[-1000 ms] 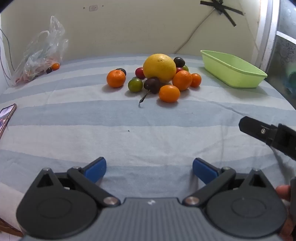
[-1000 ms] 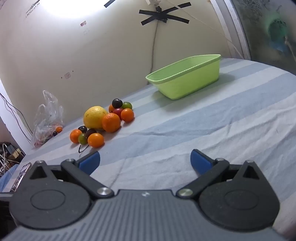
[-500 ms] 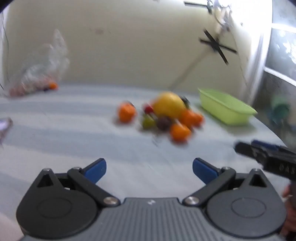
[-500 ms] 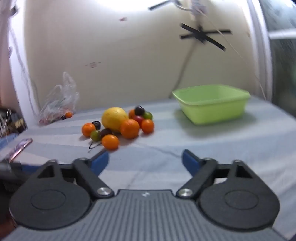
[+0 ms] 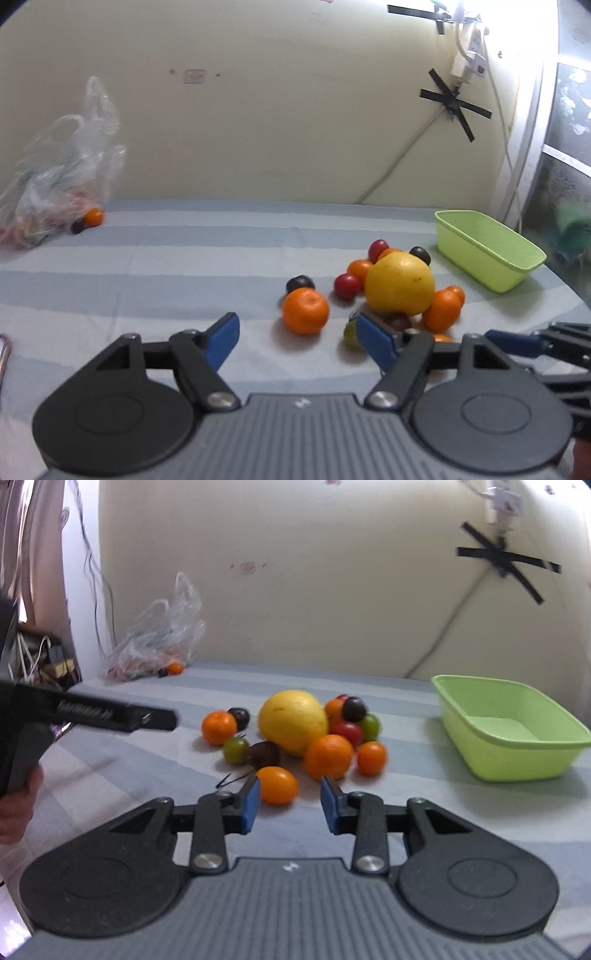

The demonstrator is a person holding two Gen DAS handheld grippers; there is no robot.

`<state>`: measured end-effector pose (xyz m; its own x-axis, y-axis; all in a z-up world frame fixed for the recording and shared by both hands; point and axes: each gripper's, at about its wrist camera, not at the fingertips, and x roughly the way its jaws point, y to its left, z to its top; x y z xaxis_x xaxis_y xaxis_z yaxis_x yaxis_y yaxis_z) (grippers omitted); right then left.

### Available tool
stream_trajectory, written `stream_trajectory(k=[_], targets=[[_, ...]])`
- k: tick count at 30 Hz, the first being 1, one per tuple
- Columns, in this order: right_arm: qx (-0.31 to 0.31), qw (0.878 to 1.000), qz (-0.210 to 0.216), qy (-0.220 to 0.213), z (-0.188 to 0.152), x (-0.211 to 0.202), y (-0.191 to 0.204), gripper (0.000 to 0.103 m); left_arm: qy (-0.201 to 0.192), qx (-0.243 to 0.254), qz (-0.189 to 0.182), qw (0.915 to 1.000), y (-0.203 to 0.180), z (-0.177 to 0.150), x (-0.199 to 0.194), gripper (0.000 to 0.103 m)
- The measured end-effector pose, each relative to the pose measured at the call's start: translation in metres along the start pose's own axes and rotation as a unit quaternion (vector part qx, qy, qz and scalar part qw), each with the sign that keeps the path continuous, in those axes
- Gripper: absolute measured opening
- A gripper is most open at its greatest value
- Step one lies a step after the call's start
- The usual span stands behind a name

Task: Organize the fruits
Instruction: 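Grasp a mandarin with the left tool while the right tool grasps an orange cherry tomato, then lower both fruits into the green basket and open both tools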

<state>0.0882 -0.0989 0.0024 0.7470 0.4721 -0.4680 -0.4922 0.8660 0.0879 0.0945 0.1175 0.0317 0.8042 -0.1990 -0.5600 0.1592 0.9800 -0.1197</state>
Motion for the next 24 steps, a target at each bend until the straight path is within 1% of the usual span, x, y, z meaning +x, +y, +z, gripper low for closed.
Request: stream_trajectory(k=[3, 7, 10, 12, 13, 14, 15, 16, 17, 20, 21, 23, 24], targets=[[-0.008, 1.0, 0.002, 0.012, 0.003, 0.01, 0.003, 0.039, 0.002, 0.002, -0.011, 0.9999, 0.005, 0.007, 0.011, 0.071], [-0.009, 1.0, 0.003, 0.026, 0.007, 0.023, 0.005, 0.04, 0.027, -0.024, -0.024, 0.9991, 0.015, 0.016, 0.035, 0.075], [-0.012, 0.999, 0.001, 0.033, 0.009, 0.032, 0.005, 0.048, 0.053, -0.036, -0.034, 0.9973, 0.017, 0.016, 0.056, 0.075], [-0.013, 0.999, 0.004, 0.041, 0.009, 0.037, 0.005, 0.049, 0.067, -0.044, -0.04, 0.996, 0.018, 0.014, 0.067, 0.063], [-0.011, 0.999, 0.006, 0.044, 0.008, 0.04, 0.004, 0.049, 0.066, -0.048, -0.039, 0.9959, 0.019, 0.012, 0.07, 0.053], [-0.01, 0.999, 0.01, 0.047, 0.008, 0.042, 0.004, 0.049, 0.058, -0.047, -0.039, 0.9965, 0.018, 0.011, 0.069, 0.04], [-0.011, 0.999, 0.012, 0.051, 0.008, 0.045, 0.004, 0.049, 0.06, -0.055, -0.053, 0.9953, 0.018, 0.009, 0.068, 0.038], [-0.014, 0.999, 0.012, 0.047, 0.007, 0.045, 0.005, 0.048, 0.061, -0.062, -0.051, 0.9949, 0.018, 0.007, 0.065, 0.038], [-0.02, 0.999, 0.012, 0.046, 0.007, 0.044, 0.006, 0.037, 0.06, -0.063, -0.047, 0.9951, 0.017, 0.004, 0.061, 0.038], [-0.026, 0.999, 0.013, 0.037, 0.005, 0.039, 0.007, 0.036, 0.056, -0.079, -0.045, 0.9943, 0.017, -0.009, 0.039, 0.038], [-0.026, 0.999, 0.016, 0.031, 0.004, 0.034, 0.005, 0.036, 0.056, -0.09, -0.052, 0.9931, 0.016, -0.014, 0.03, 0.038], [-0.027, 0.999, 0.021, 0.012, 0.001, 0.021, 0.002, 0.036, 0.053, -0.103, -0.077, 0.9903, 0.01, -0.014, 0.017, 0.038], [-0.028, 0.999, 0.02, -0.012, -0.002, 0.008, -0.003, 0.036, 0.05, -0.102, -0.091, 0.9894, 0.003, -0.012, 0.012, 0.038]])
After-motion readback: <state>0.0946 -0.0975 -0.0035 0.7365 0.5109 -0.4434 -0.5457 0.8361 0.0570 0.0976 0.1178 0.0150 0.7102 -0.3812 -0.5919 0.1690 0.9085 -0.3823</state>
